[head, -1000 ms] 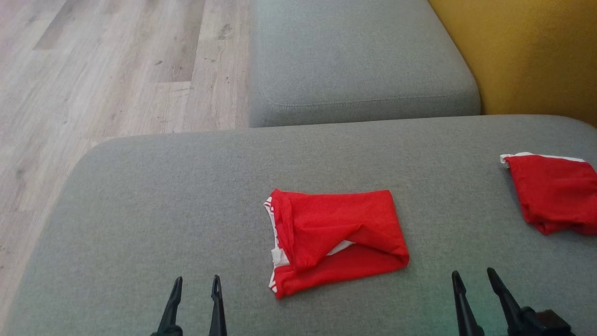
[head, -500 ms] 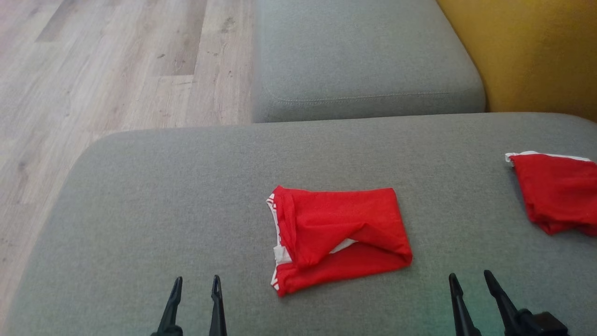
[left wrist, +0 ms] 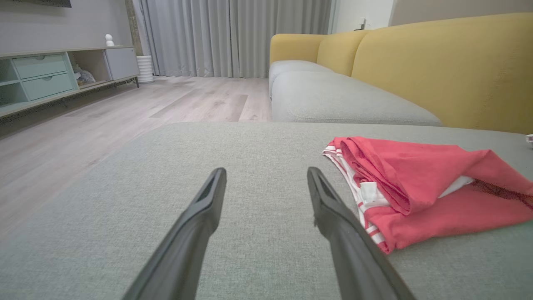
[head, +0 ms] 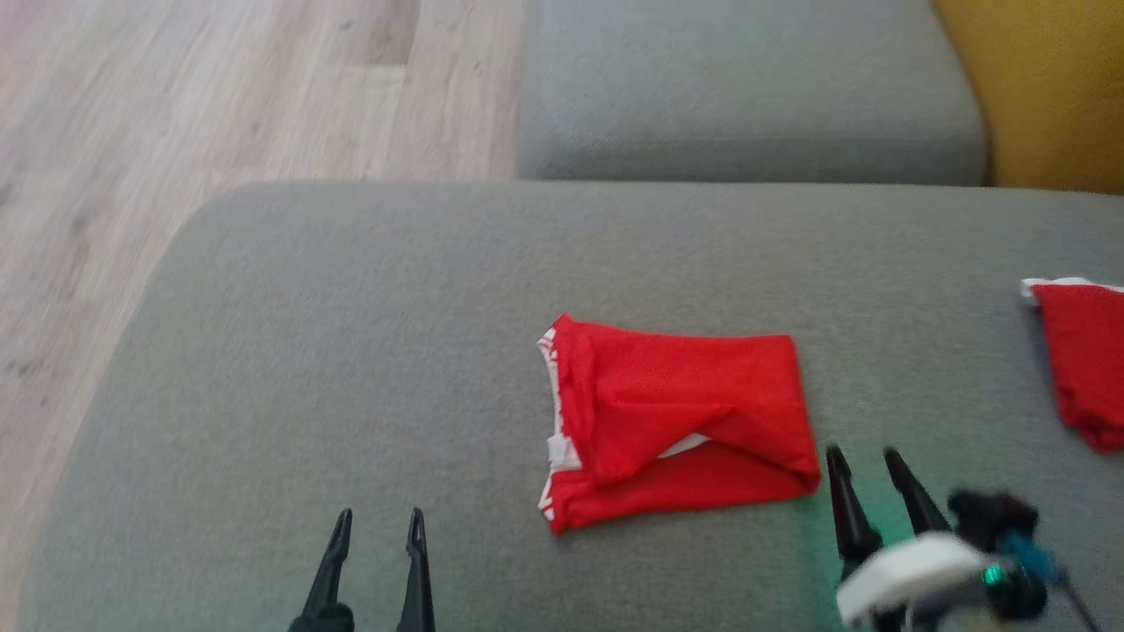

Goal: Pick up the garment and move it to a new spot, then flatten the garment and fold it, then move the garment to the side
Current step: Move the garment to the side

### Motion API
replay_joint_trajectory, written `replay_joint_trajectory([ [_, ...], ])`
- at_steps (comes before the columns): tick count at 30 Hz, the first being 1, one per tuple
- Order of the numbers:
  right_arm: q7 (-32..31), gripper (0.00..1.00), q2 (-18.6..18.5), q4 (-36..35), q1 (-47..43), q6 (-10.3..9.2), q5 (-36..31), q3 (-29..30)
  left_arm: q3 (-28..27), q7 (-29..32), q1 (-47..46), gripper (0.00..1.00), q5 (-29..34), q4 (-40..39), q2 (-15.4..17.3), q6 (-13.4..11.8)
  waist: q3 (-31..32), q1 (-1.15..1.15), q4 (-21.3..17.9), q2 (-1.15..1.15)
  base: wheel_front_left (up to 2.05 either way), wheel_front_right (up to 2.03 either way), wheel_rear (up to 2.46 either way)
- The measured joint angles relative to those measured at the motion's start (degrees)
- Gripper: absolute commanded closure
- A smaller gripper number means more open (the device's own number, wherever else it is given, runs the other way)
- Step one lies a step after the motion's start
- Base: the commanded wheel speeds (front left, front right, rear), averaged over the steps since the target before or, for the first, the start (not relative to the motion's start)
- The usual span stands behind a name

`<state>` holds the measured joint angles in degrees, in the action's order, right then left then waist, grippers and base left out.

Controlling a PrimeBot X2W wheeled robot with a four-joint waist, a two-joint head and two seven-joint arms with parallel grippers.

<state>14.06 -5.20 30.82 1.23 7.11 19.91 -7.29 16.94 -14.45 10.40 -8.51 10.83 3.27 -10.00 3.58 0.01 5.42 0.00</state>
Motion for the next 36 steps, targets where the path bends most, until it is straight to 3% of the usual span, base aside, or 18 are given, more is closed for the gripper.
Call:
replay_joint_trajectory([
  [10, -6.6, 0.00, -3.3, 19.1, 15.4, 0.00, 10.2, -4.3, 1.8, 0.0, -3.1, 0.00, 0.0, 0.1, 0.0, 0.4, -4.5, 0.01, 3.9, 0.00, 0.00, 0.00, 0.00],
  [11, -7.5, 0.13, -3.2, 20.1, 16.1, 0.00, 11.4, -5.5, 1.8, 0.0, -3.2, 0.00, 0.0, 0.1, 0.0, 0.4, -4.8, 0.01, 4.2, 0.00, 0.00, 0.00, 0.00],
  [12, -7.7, 0.70, -3.1, 20.4, 16.4, 0.00, 12.1, -6.9, 1.8, 0.0, -3.3, 0.00, 0.0, 0.1, 0.0, 0.4, -5.2, 0.00, 4.3, 0.00, 0.00, 0.00, 0.00],
  [13, -7.6, 0.70, -3.1, 20.5, 16.7, 0.00, 12.8, -8.0, 1.8, 0.0, -3.3, 0.00, 0.0, 0.1, 0.0, 0.4, -5.5, 0.00, 4.4, 0.00, 0.00, 0.00, 0.00],
  [14, -7.5, 1.00, -3.2, 20.5, 17.2, 0.00, 13.8, -9.1, 1.8, 0.0, -3.3, 0.00, 0.0, 0.1, 0.0, 0.4, -5.8, 0.01, 4.4, 0.00, 0.00, 0.00, 0.00],
  [18, -5.2, 1.00, -4.9, 20.9, 19.1, 0.00, 15.4, -12.9, 1.9, 0.0, -3.6, 0.00, 0.0, 0.0, 0.0, -0.1, -6.7, 0.00, 3.4, 0.00, 0.00, 0.00, 0.00],
  [24, -2.4, 1.00, -12.8, 21.3, 25.7, 0.00, 13.3, -16.7, 2.1, 0.0, -6.1, 0.00, -0.1, -2.9, 0.0, -0.7, -9.4, 0.00, 0.3, 0.00, 0.00, 0.00, 0.00],
  [31, -1.4, 1.00, -24.1, 21.0, 36.4, 0.00, 10.7, -16.0, 3.1, 0.0, -10.5, 0.00, 0.0, -4.1, 0.0, -1.1, -15.2, 0.00, -4.2, 0.00, 0.00, 0.00, 0.00],
  [36, -1.4, 1.00, -30.6, 21.2, 39.2, 0.00, 9.7, -12.9, 3.4, 0.0, -15.1, 0.00, 0.6, -4.3, -0.1, -1.0, -19.7, 0.01, -6.8, 0.00, 0.00, 0.00, 0.00],
])
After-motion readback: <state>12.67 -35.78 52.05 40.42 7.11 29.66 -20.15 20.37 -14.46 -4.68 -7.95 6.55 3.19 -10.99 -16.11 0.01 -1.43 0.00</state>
